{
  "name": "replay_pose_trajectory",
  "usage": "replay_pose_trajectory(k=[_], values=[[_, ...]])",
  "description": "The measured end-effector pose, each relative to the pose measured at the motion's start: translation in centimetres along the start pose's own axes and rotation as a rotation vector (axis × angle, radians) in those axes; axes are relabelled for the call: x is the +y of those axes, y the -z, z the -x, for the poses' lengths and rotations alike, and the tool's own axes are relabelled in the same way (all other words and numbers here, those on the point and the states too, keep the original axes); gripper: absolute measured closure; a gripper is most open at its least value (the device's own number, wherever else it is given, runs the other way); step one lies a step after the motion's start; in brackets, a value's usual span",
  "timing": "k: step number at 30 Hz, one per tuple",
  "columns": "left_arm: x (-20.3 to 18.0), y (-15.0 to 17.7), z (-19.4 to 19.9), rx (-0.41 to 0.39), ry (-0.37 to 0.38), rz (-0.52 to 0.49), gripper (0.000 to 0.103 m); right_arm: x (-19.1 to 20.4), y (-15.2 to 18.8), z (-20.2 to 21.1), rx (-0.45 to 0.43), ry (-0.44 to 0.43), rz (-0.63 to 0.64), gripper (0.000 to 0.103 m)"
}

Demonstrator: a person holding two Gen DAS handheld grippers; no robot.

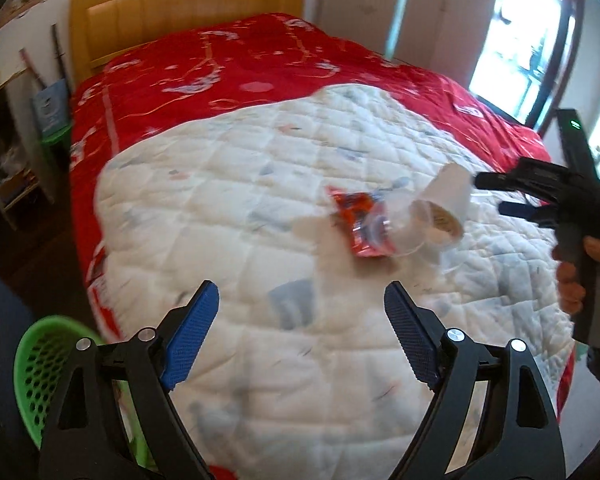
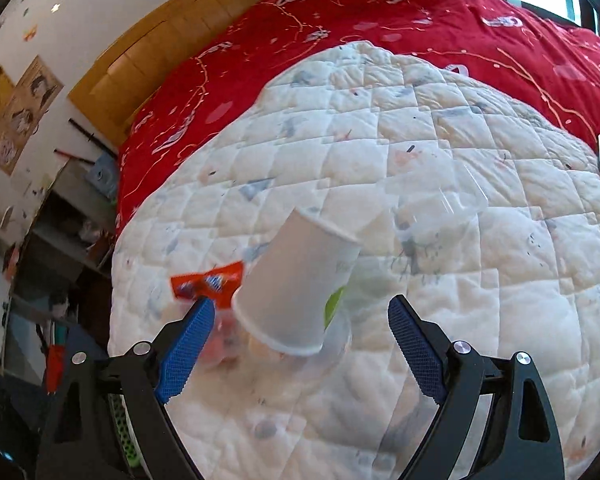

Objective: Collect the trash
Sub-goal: 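Grasp the white paper cup on the quilt with the right tool, then grasp the clear plastic cup with the left tool while the right tool holds the paper cup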

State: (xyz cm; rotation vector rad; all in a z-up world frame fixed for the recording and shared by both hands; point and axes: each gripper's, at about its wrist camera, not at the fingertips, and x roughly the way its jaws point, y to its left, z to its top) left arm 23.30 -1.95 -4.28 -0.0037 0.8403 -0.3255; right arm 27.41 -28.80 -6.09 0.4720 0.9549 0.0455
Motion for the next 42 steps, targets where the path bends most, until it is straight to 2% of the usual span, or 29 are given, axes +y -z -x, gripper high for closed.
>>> replay_pose_trajectory(k=[4, 9, 12, 15, 21, 26, 30, 35, 39, 42], values=[[-2.3, -1.3, -2.1, 0.014, 0.063, -0.075, 0.018, -0.8, -1.2, -2.1, 0.031, -0.016, -0.05, 0.018], [-4.3, -2.2, -4.4, 0.029, 0.092, -0.15, 0.018, -2.1, -1.9, -4.2, 0.068, -0.044, -0.118, 0.018], [-5.2, -2.6, -5.5, 0.034, 0.115, -0.178, 0.018, -2.7, -2.1, -5.1, 0.089, -0.085, -0.153, 0.026], [-6.3, -3.2, -6.1, 0.023, 0.143, -0.202, 0.018, -2.8, -2.2, -5.2, 0.088, -0.122, -0.151, 0.039], [-8.0, -3.9, -7.1, 0.003, 0.198, -0.263, 0.021, -1.4, -2.4, -3.5, 0.047, -0.104, -0.047, 0.042], [-7.3, -4.9, -8.9, 0.036, 0.265, -0.207, 0.021, -0.1, -2.4, -1.5, -0.011, -0.051, 0.067, 0.042], [-7.2, -4.2, -9.2, 0.038, 0.314, -0.194, 0.021, 0.8, -2.4, 0.0, -0.061, -0.024, 0.143, 0.042], [-8.1, -2.8, -8.8, 0.024, 0.319, -0.246, 0.021, 1.6, -1.9, 1.7, -0.106, -0.02, 0.198, 0.042], [-8.9, -1.8, -9.0, 0.054, 0.33, -0.255, 0.021, 1.7, -1.5, 2.5, -0.121, -0.036, 0.198, 0.042], [-9.6, -1.0, -9.2, 0.07, 0.31, -0.261, 0.021, 1.7, -1.4, 3.0, -0.127, -0.03, 0.202, 0.042]])
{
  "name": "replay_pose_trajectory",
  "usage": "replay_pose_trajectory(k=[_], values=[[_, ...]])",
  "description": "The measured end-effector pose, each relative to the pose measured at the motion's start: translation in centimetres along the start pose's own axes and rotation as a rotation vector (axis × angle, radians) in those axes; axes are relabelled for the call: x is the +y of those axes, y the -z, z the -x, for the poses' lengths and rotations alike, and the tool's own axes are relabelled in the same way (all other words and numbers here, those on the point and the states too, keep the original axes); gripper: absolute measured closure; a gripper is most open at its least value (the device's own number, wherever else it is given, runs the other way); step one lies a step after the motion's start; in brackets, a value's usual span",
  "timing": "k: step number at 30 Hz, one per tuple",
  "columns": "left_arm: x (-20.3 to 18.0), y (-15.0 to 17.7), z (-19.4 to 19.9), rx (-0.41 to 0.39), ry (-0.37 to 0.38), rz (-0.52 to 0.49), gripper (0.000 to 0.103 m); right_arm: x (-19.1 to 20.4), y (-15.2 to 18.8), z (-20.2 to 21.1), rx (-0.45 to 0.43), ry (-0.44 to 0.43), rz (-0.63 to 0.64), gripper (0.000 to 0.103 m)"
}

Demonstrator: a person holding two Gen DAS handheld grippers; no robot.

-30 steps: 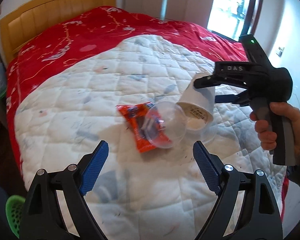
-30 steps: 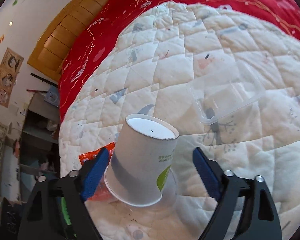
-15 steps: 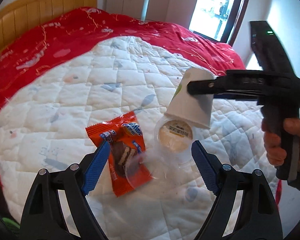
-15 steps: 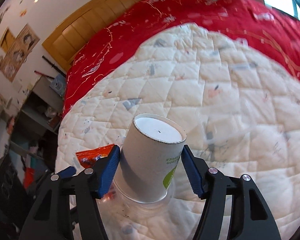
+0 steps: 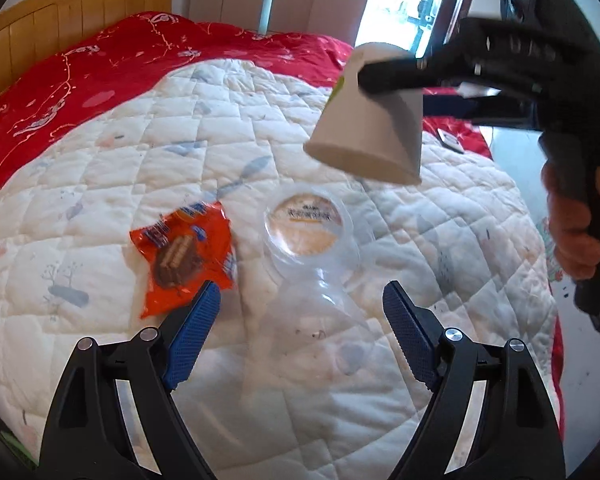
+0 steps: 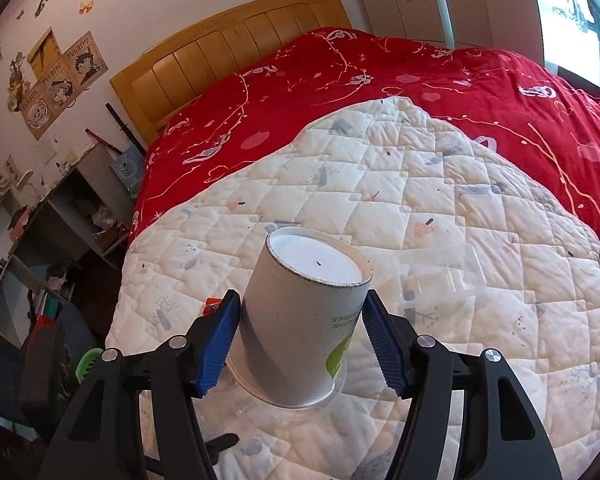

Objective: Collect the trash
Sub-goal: 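Grasp the clear plastic cup with the left tool while the right tool holds the paper cup, then carry both cups over the green wastebasket and open both tools to drop them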

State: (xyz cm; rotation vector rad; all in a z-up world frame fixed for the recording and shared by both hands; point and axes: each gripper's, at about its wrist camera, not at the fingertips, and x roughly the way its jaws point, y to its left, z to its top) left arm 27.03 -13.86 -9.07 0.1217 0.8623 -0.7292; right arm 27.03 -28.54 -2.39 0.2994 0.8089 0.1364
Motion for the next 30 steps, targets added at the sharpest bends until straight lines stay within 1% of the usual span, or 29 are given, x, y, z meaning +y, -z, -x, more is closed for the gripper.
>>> replay_pose_trajectory(k=[5, 7, 8, 9, 10, 12, 15, 17, 19, 23, 26, 28, 30], values=[[-0.3, 0.4, -0.9, 0.036, -0.024, 0.048, 0.021, -0.1, 0.3, 1.0, -0.009, 0.006, 0.005, 0.042], [-0.2, 0.6, -1.2, 0.044, -0.044, 0.069, 0.022, -0.1, 0.5, 1.3, -0.005, 0.004, 0.005, 0.042], [-0.2, 0.7, -1.3, 0.046, -0.046, 0.074, 0.033, -0.1, 0.7, 1.5, -0.005, 0.008, 0.008, 0.042], [-0.2, 0.8, -1.3, 0.053, -0.037, 0.077, 0.042, -0.1, 0.8, 1.6, -0.006, 0.01, 0.01, 0.042], [-0.1, 0.9, -1.2, 0.058, -0.031, 0.08, 0.042, 0.1, 1.1, 1.9, -0.007, 0.012, 0.015, 0.042], [-0.1, 1.2, -0.4, 0.032, -0.051, 0.085, 0.043, 0.2, 1.4, 2.4, -0.006, 0.01, 0.018, 0.042], [0.1, 1.6, 1.6, -0.003, -0.078, 0.109, 0.043, 0.9, 2.1, 3.3, -0.007, -0.004, 0.024, 0.042], [0.5, 2.2, 3.5, -0.029, -0.087, 0.138, 0.043, 1.9, 2.8, 3.9, -0.006, -0.018, 0.032, 0.042], [0.9, 3.0, 5.6, -0.053, -0.112, 0.155, 0.044, 3.0, 3.5, 4.6, -0.003, -0.034, 0.043, 0.042], [2.4, 5.0, 10.3, -0.097, -0.187, 0.195, 0.043, 5.9, 5.2, 5.2, 0.01, -0.057, 0.087, 0.042], [4.1, 7.0, 13.8, -0.128, -0.239, 0.251, 0.044, 8.7, 6.8, 5.5, 0.026, -0.079, 0.132, 0.042], [5.3, 8.6, 16.2, -0.146, -0.296, 0.275, 0.043, 10.8, 7.8, 5.5, 0.039, -0.1, 0.159, 0.042], [6.6, 10.0, 18.2, -0.157, -0.336, 0.304, 0.043, 12.4, 8.5, 5.3, 0.049, -0.122, 0.174, 0.042]])
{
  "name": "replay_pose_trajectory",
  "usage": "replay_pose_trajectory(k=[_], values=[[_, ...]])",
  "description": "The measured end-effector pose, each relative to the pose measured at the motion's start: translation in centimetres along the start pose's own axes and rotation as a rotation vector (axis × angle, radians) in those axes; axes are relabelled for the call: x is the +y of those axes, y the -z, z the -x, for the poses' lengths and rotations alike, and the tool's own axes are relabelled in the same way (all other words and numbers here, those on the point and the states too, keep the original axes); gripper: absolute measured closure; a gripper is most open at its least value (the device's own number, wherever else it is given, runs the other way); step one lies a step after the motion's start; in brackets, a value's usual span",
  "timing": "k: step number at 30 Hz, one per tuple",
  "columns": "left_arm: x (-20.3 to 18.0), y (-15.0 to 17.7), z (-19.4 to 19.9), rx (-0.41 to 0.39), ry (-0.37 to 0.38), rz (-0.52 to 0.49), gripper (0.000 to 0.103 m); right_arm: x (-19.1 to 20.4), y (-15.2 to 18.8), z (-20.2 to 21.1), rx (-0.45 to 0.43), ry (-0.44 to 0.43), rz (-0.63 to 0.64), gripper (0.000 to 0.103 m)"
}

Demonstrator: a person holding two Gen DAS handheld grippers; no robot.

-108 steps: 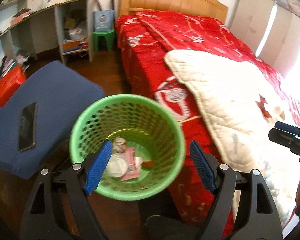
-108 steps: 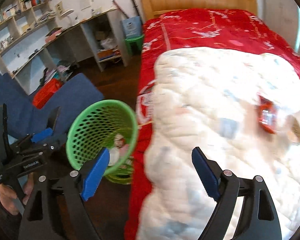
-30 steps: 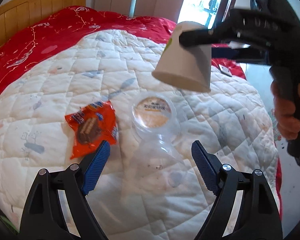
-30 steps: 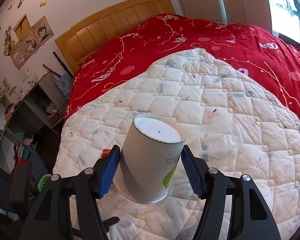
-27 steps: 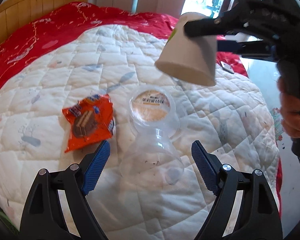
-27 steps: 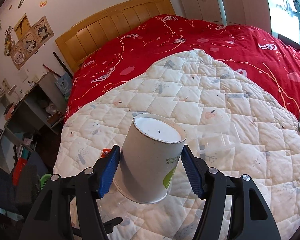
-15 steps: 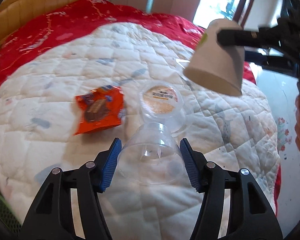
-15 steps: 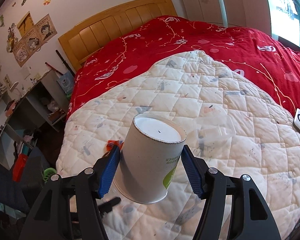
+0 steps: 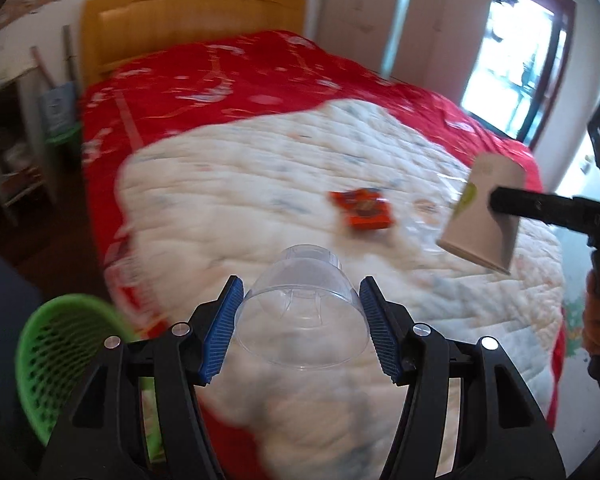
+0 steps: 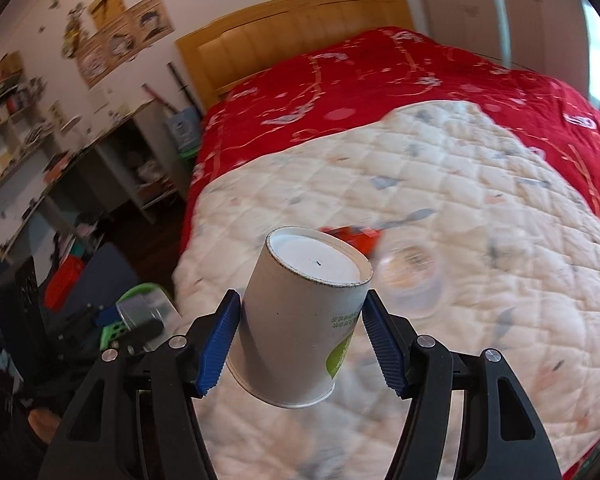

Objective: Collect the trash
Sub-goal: 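Carry both cups over the green wastebasket and open both tools to drop them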

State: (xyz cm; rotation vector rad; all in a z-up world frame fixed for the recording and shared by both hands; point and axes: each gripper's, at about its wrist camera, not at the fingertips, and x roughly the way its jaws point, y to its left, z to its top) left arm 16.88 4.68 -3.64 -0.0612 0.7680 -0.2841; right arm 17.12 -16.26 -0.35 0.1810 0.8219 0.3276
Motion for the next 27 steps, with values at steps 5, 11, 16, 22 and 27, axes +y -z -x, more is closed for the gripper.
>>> replay_pose_trajectory(k=[5, 11, 16, 22, 27], values=[[5.7, 1.7, 2.7, 0.002, -0.118, 0.067, 0.043, 5.1, 1.0, -1.7, 0.035, -0.063, 0.043, 0.042], [12.2, 4.5, 4.0, 0.049, -0.221, 0.161, 0.043, 10.7, 1.8, -3.8, 0.069, -0.113, 0.108, 0.042], [16.2, 6.6, 4.3, 0.084, -0.279, 0.223, 0.042, 13.8, 2.1, -5.5, 0.097, -0.149, 0.131, 0.042], [19.3, 8.6, 4.6, 0.107, -0.309, 0.291, 0.039, 17.6, 2.4, -7.8, 0.131, -0.179, 0.173, 0.042], [21.0, 10.1, 5.6, 0.104, -0.329, 0.34, 0.034, 20.3, 2.7, -9.7, 0.158, -0.205, 0.199, 0.042]])
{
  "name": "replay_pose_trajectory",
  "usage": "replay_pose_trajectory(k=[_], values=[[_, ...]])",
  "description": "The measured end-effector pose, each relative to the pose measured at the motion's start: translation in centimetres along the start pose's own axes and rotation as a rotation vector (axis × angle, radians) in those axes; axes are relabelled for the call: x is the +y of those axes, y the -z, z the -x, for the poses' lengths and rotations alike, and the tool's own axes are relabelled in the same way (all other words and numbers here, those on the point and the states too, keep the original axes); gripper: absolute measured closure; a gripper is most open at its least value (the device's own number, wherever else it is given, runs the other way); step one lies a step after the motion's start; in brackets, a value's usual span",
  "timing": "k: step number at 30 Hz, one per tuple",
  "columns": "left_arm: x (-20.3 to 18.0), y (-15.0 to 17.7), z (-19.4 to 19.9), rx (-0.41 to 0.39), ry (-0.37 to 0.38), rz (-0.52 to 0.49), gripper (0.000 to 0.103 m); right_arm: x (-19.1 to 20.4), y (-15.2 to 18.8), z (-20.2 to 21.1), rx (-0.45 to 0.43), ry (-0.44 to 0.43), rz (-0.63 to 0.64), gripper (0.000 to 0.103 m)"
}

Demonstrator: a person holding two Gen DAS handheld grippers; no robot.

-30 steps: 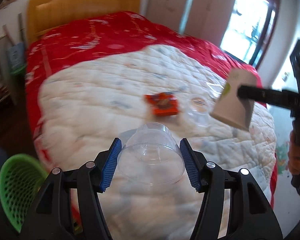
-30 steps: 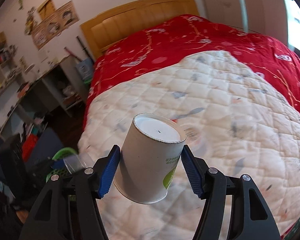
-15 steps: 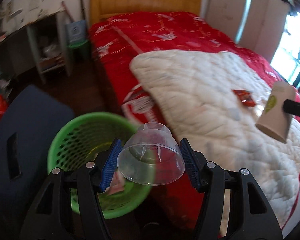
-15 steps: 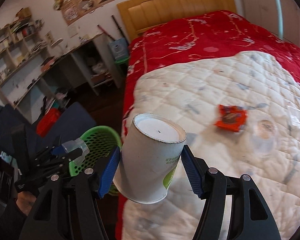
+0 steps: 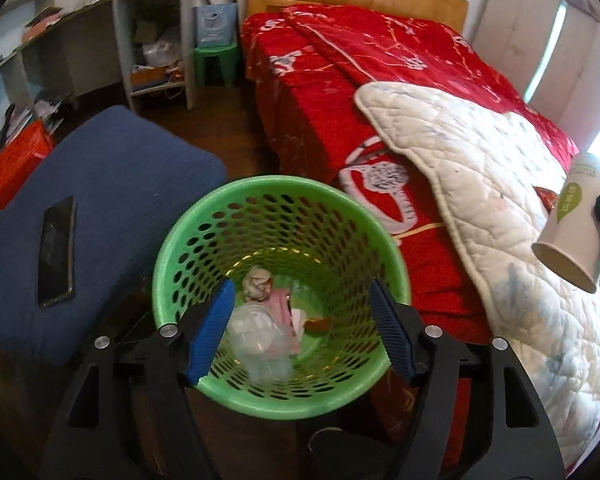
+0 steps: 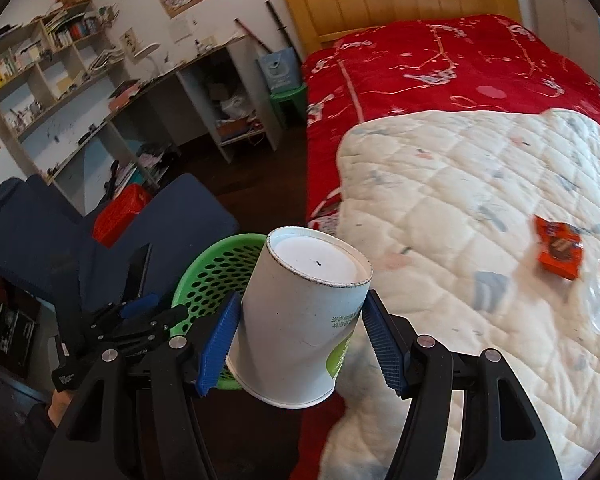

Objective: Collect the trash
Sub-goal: 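Carry both cups over the green wastebasket and open both tools to drop them, then grasp the round clear labeled food tub with the right tool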

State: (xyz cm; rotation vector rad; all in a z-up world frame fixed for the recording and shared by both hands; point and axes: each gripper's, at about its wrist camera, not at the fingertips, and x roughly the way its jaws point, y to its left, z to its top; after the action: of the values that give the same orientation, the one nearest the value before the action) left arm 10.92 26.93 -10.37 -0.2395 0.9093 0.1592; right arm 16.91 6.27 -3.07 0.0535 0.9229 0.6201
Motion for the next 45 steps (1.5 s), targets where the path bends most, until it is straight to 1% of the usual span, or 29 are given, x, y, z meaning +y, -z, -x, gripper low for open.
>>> replay_pose_trajectory(k=[9, 15, 18, 19, 21, 25, 28, 32, 38, 45], values=[[3.1, 1.1, 0.8, -0.007, -0.021, 0.06, 0.032, 4.2, -0.6, -4.8, 0.057, -0.046, 0.034, 0.042], [4.4, 1.4, 1.4, -0.02, -0.039, 0.076, 0.029, 6.2, -1.0, -7.4, 0.082, -0.057, 0.041, 0.042], [4.8, 1.5, 1.5, -0.019, -0.04, 0.09, 0.029, 7.1, -1.4, -8.2, 0.083, -0.073, 0.035, 0.04], [4.9, 1.5, 1.5, -0.018, -0.04, 0.095, 0.029, 7.3, -1.5, -8.4, 0.085, -0.079, 0.031, 0.035], [4.8, 1.5, 1.5, -0.015, -0.038, 0.097, 0.029, 7.6, -1.5, -8.3, 0.075, -0.088, 0.027, 0.03], [4.1, 1.2, 1.5, -0.018, -0.03, 0.088, 0.028, 7.3, -1.4, -7.4, 0.06, -0.067, 0.05, 0.031], [3.1, 0.9, 1.4, -0.02, -0.018, 0.076, 0.027, 5.8, -1.2, -6.1, 0.047, -0.043, 0.055, 0.03], [0.7, 0.3, 0.9, -0.019, 0.008, 0.045, 0.027, 1.9, -0.8, -3.9, 0.027, 0.008, 0.018, 0.03], [-4.1, -0.6, 0.4, -0.017, 0.061, -0.013, 0.027, -4.9, 0.1, 0.2, -0.011, 0.121, -0.046, 0.03], [-11.0, -2.0, -0.1, -0.019, 0.125, -0.109, 0.025, -13.6, 1.7, 5.3, -0.05, 0.275, -0.138, 0.029]])
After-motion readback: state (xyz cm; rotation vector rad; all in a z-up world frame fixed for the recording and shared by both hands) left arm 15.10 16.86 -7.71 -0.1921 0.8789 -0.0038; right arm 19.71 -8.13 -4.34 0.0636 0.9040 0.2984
